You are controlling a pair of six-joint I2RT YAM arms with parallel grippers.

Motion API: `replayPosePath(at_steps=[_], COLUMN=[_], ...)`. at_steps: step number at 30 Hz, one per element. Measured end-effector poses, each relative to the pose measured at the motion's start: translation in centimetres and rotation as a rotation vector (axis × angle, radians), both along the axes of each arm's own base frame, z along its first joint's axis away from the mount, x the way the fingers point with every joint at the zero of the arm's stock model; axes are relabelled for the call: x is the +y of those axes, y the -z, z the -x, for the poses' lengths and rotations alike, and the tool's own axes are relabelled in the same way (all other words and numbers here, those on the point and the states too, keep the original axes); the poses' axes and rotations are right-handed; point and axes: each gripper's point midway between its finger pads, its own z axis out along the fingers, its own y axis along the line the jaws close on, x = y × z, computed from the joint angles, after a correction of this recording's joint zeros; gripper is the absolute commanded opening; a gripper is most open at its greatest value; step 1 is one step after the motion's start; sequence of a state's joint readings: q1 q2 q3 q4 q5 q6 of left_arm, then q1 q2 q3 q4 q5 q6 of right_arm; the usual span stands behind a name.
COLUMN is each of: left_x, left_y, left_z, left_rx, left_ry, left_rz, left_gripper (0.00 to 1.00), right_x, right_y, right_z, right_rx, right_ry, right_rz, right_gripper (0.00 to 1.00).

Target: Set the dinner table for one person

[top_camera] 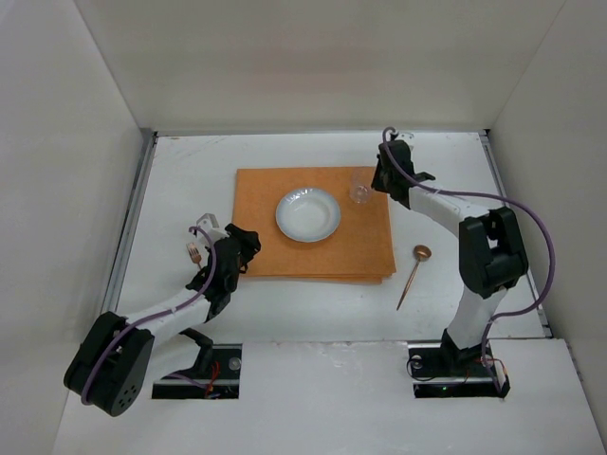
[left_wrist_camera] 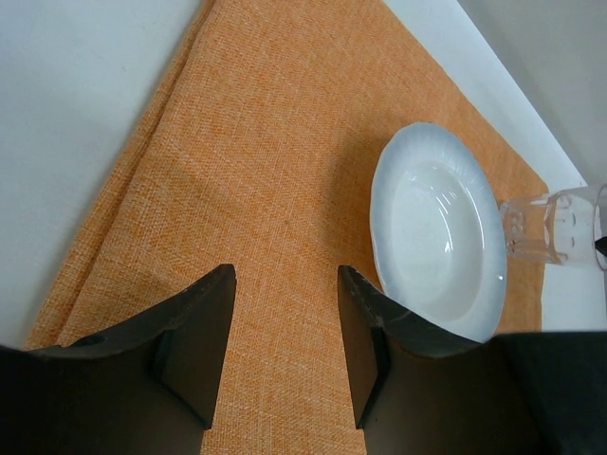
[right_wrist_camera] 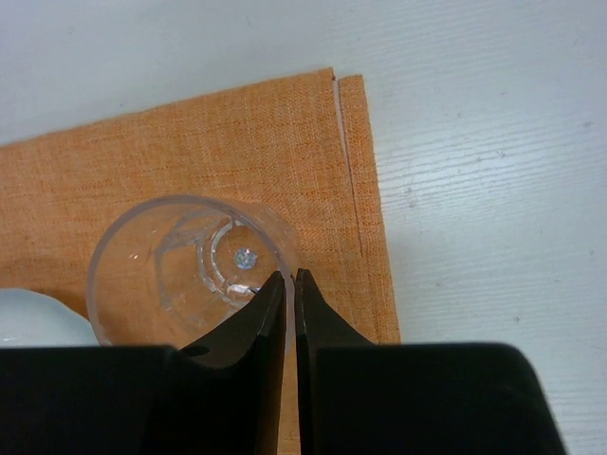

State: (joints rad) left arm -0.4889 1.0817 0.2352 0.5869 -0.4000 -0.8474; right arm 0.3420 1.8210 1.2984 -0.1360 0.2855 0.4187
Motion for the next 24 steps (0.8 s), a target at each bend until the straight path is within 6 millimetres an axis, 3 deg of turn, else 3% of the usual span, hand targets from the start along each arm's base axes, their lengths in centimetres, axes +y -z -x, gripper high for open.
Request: replayPosePath(at_steps=[9, 15, 18, 19, 24], left_x=[0.1, 0.5, 0.6, 0.6, 0.8], left_y=[0.0, 0.3, 0.2, 0.0, -1.9], left_z=[0.0, -0.5, -0.7, -0.8, -0.5], left_rx=[0.000, 0.012, 0.019, 0.020, 0.048], left_ry=[-0.001, -0.008, -0.011, -0.011, -0.014], left_rz=[-0.009, -0.058, -0.087, -0.099, -0.159], left_gripper=[0.42, 0.40, 0.39, 0.39, 0.41], right_x=[-0.1, 0.2, 0.5, 0.6, 0.8], right_y=[-1.2, -3.6, -6.5, -7.6, -11.3], right_z=[-1.3, 0.0, 2.5, 3.7, 10.1], right_rx=[-0.033, -0.076, -0.150, -0.182, -0.345], right_ry=[0.027, 0.016, 0.005, 0.002, -0.024], right_rz=[0.009, -0.011, -0.051, -0.069, -0.147], right_gripper=[0.47, 0.62, 0.61, 0.57, 0.21])
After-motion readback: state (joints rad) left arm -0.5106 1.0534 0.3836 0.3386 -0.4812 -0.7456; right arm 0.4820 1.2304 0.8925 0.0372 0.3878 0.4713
